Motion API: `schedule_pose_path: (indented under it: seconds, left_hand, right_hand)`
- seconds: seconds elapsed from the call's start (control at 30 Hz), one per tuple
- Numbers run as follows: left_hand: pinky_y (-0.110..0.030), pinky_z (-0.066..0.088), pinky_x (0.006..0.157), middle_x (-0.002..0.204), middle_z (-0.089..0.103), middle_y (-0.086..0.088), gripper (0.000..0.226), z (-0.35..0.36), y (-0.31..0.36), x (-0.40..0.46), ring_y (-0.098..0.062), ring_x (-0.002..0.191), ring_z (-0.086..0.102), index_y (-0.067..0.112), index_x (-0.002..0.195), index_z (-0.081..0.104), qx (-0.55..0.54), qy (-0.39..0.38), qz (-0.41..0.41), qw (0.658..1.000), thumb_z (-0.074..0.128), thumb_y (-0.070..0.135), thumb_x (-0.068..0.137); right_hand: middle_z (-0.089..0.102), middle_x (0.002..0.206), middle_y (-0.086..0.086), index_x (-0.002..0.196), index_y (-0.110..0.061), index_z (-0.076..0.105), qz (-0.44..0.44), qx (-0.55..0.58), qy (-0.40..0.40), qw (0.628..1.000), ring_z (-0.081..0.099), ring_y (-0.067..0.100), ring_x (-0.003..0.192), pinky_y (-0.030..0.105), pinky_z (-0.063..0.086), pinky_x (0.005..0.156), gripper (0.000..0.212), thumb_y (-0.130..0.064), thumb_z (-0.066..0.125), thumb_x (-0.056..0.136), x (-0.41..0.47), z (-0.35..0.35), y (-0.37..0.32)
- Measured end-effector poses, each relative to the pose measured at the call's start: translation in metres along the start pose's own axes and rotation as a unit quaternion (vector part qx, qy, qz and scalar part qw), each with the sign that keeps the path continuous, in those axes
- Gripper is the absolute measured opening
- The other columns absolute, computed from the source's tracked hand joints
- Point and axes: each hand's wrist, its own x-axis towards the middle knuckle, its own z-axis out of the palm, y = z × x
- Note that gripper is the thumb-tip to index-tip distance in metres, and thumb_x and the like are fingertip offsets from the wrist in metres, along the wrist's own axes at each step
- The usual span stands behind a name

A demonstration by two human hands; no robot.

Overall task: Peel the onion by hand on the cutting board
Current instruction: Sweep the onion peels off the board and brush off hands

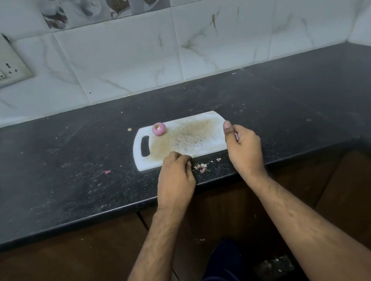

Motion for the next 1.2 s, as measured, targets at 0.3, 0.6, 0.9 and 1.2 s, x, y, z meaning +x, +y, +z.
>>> schedule_pose_path:
  seconds: [0.3, 0.6, 0.9, 1.2]
  left_hand:
    - [-0.035, 0.044, 0.106, 0.139, 0.058, -0.002, 0.052, 0.008, 0.001, -0.033, -0.020, 0.126, 0.054, 0.012, 0.144, 0.057, 0.115, 0.029, 0.085, 0.989, 0.039, 0.035, 0.101]
    - [-0.022, 0.050, 0.084, 0.098, 0.069, 0.006, 0.024, 0.019, 0.017, -0.097, -0.014, 0.096, 0.067, 0.012, 0.108, 0.070, -0.300, 0.173, 0.015, 0.938, 0.047, 0.016, 0.105]
    - [-0.048, 0.047, 0.108, 0.130, 0.062, -0.039, 0.067, 0.020, 0.004, -0.080, -0.048, 0.128, 0.059, -0.017, 0.134, 0.051, -0.777, -0.140, -0.379, 0.483, 0.025, 0.036, 0.102]
    - [-0.052, 0.035, 0.118, 0.140, 0.051, -0.044, 0.076, 0.007, -0.003, -0.063, -0.055, 0.137, 0.049, -0.022, 0.139, 0.044, -0.808, -0.192, -0.364, 0.420, 0.031, 0.026, 0.082]
  right_hand:
    - [0.037, 0.054, -0.013, 0.070, -0.025, 0.039, -0.120, -0.236, -0.030, 0.964, 0.038, 0.005, 0.046, 0.025, 0.029, 0.048, 0.042, -0.046, 0.045, 0.106, -0.015, -0.004, 0.010]
    - [0.051, 0.086, -0.001, 0.089, -0.013, 0.060, -0.209, -0.285, -0.105, 0.930, 0.047, 0.019, 0.075, 0.041, 0.047, 0.071, 0.039, -0.032, 0.032, 0.108, -0.018, -0.002, 0.015]
    - [0.057, 0.122, -0.010, 0.130, -0.023, 0.058, -0.207, -0.237, -0.257, 0.914, 0.053, 0.010, 0.113, 0.035, 0.051, 0.088, 0.042, -0.040, 0.027, 0.110, -0.015, -0.009, 0.014]
    - [0.048, 0.150, -0.012, 0.148, -0.026, 0.047, -0.231, -0.207, -0.382, 0.870, 0.049, 0.009, 0.134, 0.038, 0.046, 0.107, 0.041, -0.034, 0.037, 0.109, -0.008, -0.002, 0.006]
